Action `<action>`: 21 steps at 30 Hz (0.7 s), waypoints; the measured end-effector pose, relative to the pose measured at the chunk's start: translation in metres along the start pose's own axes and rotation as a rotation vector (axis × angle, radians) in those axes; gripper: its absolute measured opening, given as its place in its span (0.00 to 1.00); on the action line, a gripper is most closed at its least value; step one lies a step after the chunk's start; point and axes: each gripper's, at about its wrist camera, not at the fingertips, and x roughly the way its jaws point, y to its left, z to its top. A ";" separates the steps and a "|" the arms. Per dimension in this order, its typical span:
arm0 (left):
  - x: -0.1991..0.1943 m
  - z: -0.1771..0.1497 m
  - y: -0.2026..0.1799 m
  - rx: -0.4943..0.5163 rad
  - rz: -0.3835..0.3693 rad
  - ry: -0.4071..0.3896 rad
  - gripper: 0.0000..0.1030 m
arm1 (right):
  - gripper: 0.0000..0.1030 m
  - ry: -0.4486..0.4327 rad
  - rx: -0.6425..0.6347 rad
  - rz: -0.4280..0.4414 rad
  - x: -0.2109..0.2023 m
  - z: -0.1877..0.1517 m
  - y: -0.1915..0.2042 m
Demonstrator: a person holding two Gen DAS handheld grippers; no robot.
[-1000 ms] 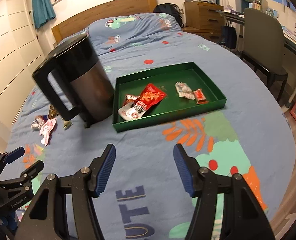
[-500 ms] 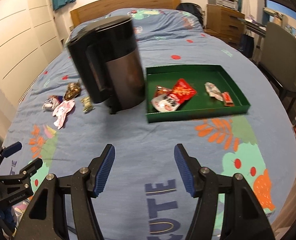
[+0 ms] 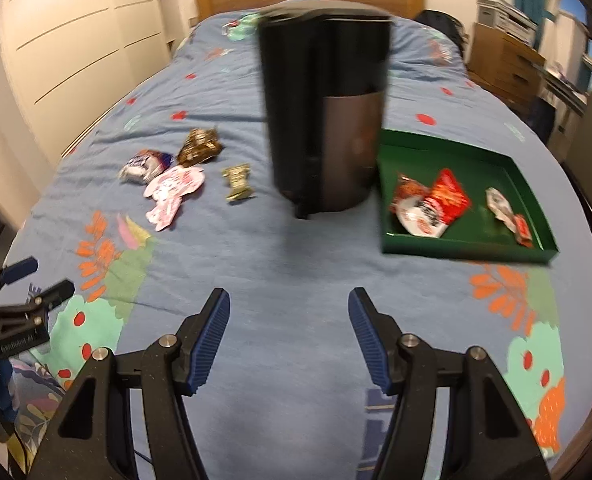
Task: Organize snacks
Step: 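Move both open tools back from the tray toward the remaining snacks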
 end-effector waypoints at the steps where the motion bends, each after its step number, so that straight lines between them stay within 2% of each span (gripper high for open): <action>1: 0.002 0.001 0.004 -0.012 -0.005 0.000 0.77 | 1.00 0.005 -0.016 0.009 0.004 0.002 0.007; 8: 0.016 0.006 0.012 -0.046 -0.054 -0.001 0.77 | 1.00 0.033 -0.088 0.042 0.035 0.013 0.038; 15: 0.037 0.018 -0.001 -0.007 -0.114 -0.010 0.78 | 1.00 0.038 -0.137 0.052 0.066 0.029 0.058; 21: 0.062 0.034 -0.009 -0.014 -0.156 -0.016 0.79 | 1.00 0.019 -0.180 0.040 0.093 0.056 0.077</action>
